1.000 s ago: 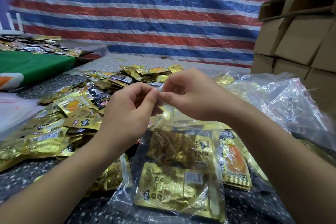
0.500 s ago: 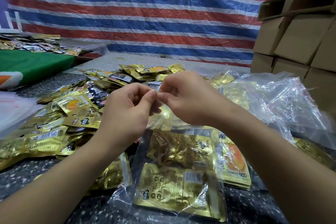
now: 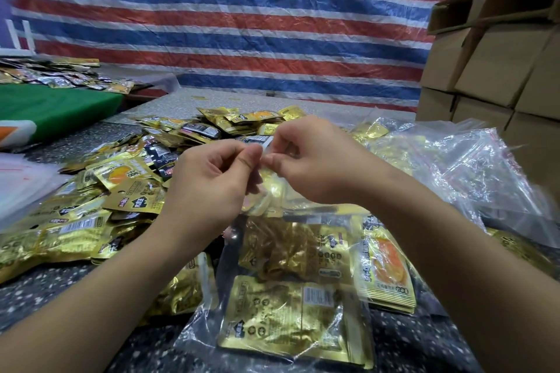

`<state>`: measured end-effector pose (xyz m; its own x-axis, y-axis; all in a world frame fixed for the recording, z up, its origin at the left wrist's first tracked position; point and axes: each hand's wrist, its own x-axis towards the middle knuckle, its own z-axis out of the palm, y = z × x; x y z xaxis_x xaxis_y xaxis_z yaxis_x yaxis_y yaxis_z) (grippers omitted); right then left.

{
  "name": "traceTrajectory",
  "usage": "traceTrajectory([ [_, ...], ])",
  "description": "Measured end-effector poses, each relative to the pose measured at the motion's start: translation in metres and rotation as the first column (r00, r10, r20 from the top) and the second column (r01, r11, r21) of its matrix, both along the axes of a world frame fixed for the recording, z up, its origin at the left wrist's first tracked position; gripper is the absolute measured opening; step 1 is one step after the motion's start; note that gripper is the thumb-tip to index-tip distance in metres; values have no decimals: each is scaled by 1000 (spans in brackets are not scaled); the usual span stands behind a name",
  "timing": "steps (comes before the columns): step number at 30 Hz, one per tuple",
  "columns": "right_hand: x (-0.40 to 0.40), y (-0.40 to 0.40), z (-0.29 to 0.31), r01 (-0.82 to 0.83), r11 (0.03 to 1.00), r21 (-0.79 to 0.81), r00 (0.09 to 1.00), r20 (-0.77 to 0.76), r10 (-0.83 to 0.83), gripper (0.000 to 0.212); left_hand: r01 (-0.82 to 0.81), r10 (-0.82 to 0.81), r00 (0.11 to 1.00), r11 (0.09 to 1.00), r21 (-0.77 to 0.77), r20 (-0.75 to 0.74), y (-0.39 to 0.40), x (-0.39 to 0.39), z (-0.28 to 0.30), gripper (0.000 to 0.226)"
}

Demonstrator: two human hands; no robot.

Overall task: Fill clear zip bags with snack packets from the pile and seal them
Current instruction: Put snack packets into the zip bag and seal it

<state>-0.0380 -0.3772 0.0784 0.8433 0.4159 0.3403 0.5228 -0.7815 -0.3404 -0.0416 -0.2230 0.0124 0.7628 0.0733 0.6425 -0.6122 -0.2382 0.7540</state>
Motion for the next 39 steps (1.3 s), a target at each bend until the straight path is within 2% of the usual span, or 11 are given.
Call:
traceTrajectory([
  [7, 3, -10, 9, 37, 999, -28, 999, -8, -37, 24, -81, 83, 996, 996, -43, 40, 8, 3, 6, 30],
  [14, 8, -31, 16, 37, 993, -114, 996, -82, -47, 20, -130, 132, 991, 990, -52, 30, 19, 10, 6, 35],
  [24, 22, -59, 16, -52, 995, -82, 998, -28, 50, 14, -157, 159, 987, 985, -72, 22, 28, 15, 7, 38],
  [39, 26, -64, 13, -128, 988, -89, 991, -38, 125, 22, -139, 142, 990, 983, -121, 17, 28, 20, 5, 35],
])
